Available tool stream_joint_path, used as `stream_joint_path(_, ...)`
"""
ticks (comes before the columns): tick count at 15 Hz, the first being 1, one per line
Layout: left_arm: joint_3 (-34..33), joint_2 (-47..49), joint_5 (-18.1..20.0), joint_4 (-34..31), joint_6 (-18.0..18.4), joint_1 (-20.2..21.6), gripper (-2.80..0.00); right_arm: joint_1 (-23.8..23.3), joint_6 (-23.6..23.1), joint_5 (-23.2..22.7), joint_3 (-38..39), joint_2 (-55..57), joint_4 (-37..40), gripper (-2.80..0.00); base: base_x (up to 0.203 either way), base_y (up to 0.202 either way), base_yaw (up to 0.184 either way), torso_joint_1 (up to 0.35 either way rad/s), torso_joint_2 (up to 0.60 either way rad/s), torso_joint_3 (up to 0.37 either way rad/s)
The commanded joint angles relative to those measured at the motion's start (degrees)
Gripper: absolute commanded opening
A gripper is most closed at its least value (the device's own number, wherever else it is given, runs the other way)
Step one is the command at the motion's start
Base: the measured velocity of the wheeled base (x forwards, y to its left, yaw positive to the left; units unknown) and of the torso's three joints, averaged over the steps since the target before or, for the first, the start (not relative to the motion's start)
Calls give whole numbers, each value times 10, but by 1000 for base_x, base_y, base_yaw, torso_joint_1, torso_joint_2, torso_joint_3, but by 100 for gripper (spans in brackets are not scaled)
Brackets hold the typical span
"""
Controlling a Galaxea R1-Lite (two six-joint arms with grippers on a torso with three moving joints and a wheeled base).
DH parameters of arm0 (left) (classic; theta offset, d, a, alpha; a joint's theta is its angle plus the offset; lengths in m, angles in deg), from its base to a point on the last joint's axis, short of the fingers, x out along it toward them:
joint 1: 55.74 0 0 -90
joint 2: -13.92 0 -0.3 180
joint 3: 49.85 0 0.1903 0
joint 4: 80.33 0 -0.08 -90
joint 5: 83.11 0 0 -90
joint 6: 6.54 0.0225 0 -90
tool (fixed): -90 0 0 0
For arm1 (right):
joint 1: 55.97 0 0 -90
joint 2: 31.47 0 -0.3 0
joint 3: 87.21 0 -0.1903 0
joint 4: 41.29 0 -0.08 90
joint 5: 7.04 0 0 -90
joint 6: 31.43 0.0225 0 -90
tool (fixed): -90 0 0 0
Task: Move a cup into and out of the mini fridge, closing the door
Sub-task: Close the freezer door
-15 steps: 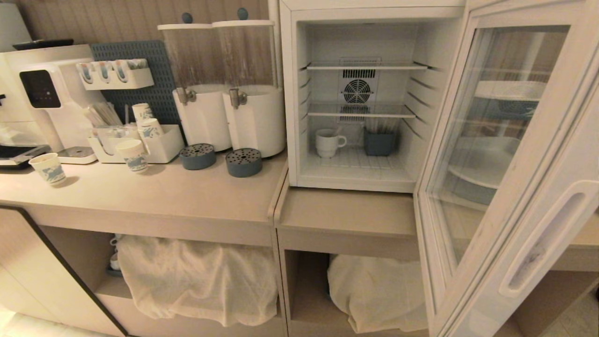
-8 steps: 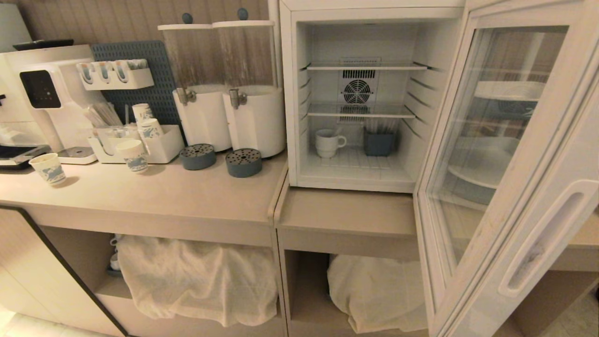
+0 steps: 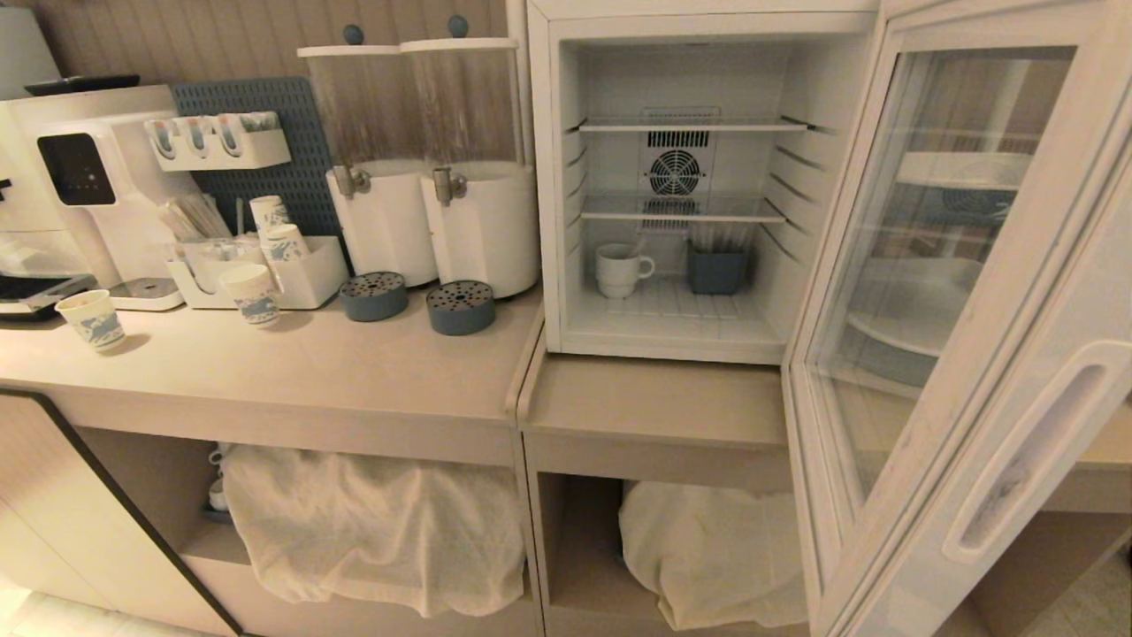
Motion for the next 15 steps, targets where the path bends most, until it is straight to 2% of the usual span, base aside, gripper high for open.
stream_joint_path(1, -23, -3, 0, 1, -1, 0, -280, 51, 29, 17, -18, 78, 8, -280, 0, 0, 0, 0, 0, 0)
stream_joint_path(3, -23, -3, 1, 1, 0, 0, -280, 63, 118, 27, -25, 141, 17, -280, 0, 0, 0, 0, 0, 0)
stream_joint_path(5, -23, -3, 1, 1, 0, 0, -280, 67, 176, 23, -23, 198, -1, -280, 0, 0, 0, 0, 0, 0)
stream_joint_path(8, -23, -3, 1, 1, 0, 0, -280, 42, 224, -55, -22, 283, -30, -280, 0, 0, 0, 0, 0, 0)
stream_joint_path(9, -23, -3, 1, 1, 0, 0, -280, 30, 230, -98, -11, 303, -44, -280, 0, 0, 0, 0, 0, 0)
stream_joint_path(12, -23, -3, 1, 1, 0, 0, -280, -9, 221, -161, 114, 317, -168, -280, 0, 0, 0, 0, 0, 0)
stream_joint_path(13, -23, -3, 1, 1, 0, 0, -280, -44, 202, -200, 172, 320, -235, -280, 0, 0, 0, 0, 0, 0)
stream_joint_path(15, -23, -3, 1, 1, 0, 0, -280, -170, 150, -317, 253, 324, -348, -280, 0, 0, 0, 0, 0, 0)
